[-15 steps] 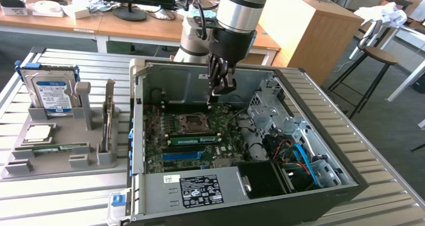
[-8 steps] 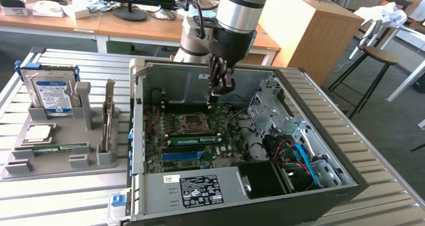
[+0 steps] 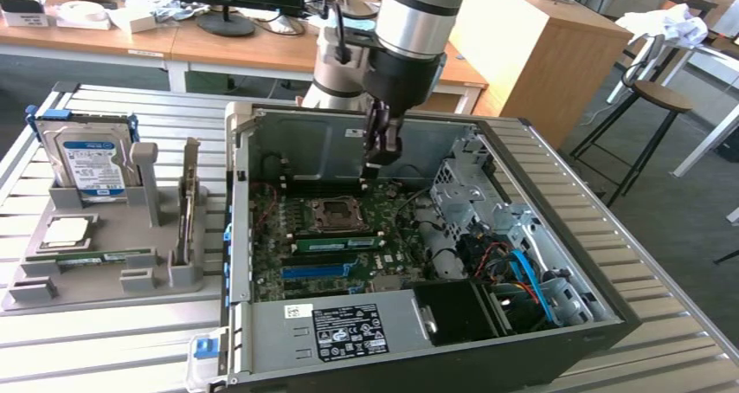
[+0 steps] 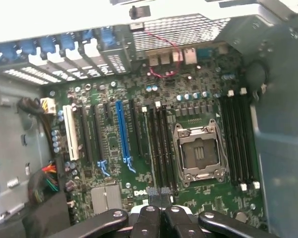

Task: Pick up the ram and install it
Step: 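Press down the ram until it locks into place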

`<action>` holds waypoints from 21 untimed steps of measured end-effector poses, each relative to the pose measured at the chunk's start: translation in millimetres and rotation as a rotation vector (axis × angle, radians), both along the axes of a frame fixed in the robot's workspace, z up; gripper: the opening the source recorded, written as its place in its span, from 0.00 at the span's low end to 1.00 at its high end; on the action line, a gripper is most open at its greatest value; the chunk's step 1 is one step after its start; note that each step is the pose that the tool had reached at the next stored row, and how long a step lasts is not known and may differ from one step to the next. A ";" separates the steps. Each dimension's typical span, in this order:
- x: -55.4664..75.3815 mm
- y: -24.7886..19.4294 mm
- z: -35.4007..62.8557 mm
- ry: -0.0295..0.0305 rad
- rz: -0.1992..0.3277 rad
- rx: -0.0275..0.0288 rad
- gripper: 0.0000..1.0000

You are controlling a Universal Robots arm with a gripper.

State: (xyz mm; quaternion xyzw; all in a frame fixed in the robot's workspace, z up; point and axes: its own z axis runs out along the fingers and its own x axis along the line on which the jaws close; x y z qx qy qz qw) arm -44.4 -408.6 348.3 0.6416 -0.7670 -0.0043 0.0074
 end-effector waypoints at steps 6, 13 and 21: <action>-0.1 0.0 -1.1 0.0000 -0.099 0.0000 0.10; -0.2 0.0 -2.3 0.0000 -0.216 -0.0001 0.10; -0.4 0.0 -3.9 0.0000 -0.350 0.0000 0.10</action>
